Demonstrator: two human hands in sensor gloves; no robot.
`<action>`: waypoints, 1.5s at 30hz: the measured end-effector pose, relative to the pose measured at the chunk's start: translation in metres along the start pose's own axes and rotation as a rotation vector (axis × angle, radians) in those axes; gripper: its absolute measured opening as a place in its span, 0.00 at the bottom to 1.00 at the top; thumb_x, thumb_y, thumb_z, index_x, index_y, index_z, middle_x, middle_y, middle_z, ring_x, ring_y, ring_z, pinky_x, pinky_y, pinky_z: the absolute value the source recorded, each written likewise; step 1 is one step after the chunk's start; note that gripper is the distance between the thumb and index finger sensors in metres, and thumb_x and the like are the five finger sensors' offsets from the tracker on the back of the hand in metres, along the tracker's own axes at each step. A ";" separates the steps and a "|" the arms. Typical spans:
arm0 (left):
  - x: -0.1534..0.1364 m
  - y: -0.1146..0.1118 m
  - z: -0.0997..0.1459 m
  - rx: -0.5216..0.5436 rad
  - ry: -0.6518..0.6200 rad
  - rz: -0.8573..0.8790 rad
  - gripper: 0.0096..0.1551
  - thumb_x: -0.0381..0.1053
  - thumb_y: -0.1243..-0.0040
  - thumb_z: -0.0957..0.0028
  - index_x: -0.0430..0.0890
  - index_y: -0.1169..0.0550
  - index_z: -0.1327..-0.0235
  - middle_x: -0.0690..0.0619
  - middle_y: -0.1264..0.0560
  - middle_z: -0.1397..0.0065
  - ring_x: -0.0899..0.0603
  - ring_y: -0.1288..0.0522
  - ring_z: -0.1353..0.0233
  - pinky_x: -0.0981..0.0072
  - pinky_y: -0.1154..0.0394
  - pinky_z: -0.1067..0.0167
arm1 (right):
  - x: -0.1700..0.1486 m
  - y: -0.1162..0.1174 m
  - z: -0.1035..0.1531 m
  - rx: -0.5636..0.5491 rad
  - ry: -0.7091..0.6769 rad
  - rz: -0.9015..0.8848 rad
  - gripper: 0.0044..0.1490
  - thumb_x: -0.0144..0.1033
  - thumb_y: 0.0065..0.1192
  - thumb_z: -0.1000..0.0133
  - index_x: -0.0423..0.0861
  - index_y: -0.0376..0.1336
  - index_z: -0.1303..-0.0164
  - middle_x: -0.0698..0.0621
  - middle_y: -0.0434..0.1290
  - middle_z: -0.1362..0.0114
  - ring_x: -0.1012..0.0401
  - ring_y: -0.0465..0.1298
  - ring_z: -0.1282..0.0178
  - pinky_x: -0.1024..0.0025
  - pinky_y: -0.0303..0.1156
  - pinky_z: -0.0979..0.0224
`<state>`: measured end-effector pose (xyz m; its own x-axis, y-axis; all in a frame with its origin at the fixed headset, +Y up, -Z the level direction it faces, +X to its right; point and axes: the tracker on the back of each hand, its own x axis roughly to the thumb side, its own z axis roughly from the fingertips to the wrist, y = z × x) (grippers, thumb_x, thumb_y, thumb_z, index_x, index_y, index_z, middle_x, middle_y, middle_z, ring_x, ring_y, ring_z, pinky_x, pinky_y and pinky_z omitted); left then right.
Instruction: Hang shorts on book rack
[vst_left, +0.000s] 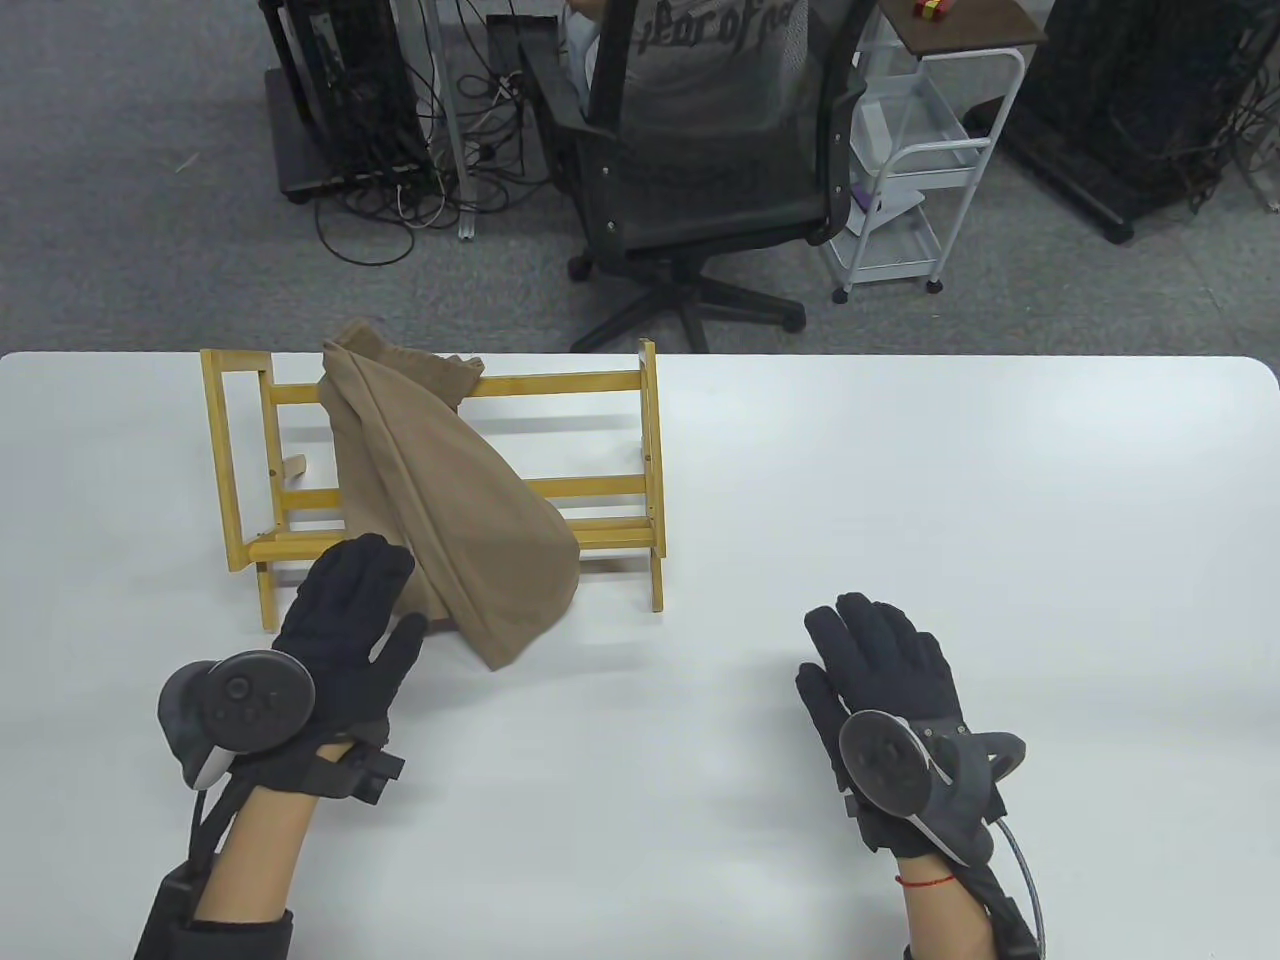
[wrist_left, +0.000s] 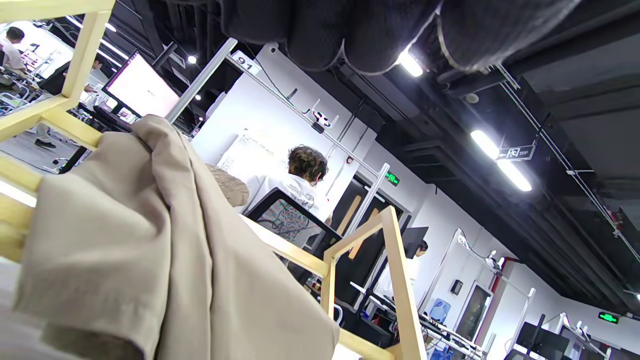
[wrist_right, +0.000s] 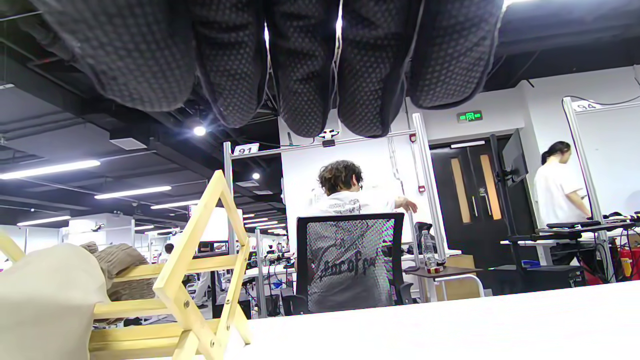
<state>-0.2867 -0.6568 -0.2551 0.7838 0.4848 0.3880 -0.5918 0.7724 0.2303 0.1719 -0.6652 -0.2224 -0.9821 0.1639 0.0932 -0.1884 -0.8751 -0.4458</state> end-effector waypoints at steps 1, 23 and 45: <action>0.001 -0.002 0.003 -0.005 -0.004 -0.004 0.36 0.63 0.44 0.45 0.51 0.32 0.24 0.49 0.37 0.17 0.34 0.41 0.18 0.38 0.45 0.27 | 0.000 0.000 0.000 0.001 -0.001 0.001 0.34 0.61 0.61 0.50 0.64 0.64 0.32 0.56 0.69 0.19 0.51 0.71 0.20 0.49 0.68 0.21; 0.007 -0.044 0.029 -0.150 -0.101 -0.116 0.36 0.63 0.45 0.46 0.51 0.32 0.25 0.49 0.38 0.17 0.34 0.42 0.18 0.36 0.45 0.28 | 0.021 0.011 0.003 0.047 -0.066 0.052 0.34 0.61 0.61 0.50 0.64 0.64 0.32 0.56 0.69 0.19 0.51 0.71 0.20 0.49 0.68 0.21; 0.022 -0.080 0.033 -0.296 -0.158 -0.145 0.36 0.63 0.45 0.47 0.51 0.31 0.26 0.48 0.37 0.18 0.34 0.41 0.19 0.36 0.45 0.28 | 0.047 0.026 0.011 0.122 -0.167 0.092 0.34 0.61 0.61 0.50 0.64 0.64 0.32 0.56 0.68 0.19 0.52 0.71 0.20 0.49 0.67 0.20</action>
<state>-0.2282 -0.7210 -0.2351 0.8028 0.3104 0.5091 -0.3789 0.9248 0.0336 0.1213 -0.6855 -0.2195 -0.9782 0.0118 0.2074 -0.0853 -0.9332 -0.3492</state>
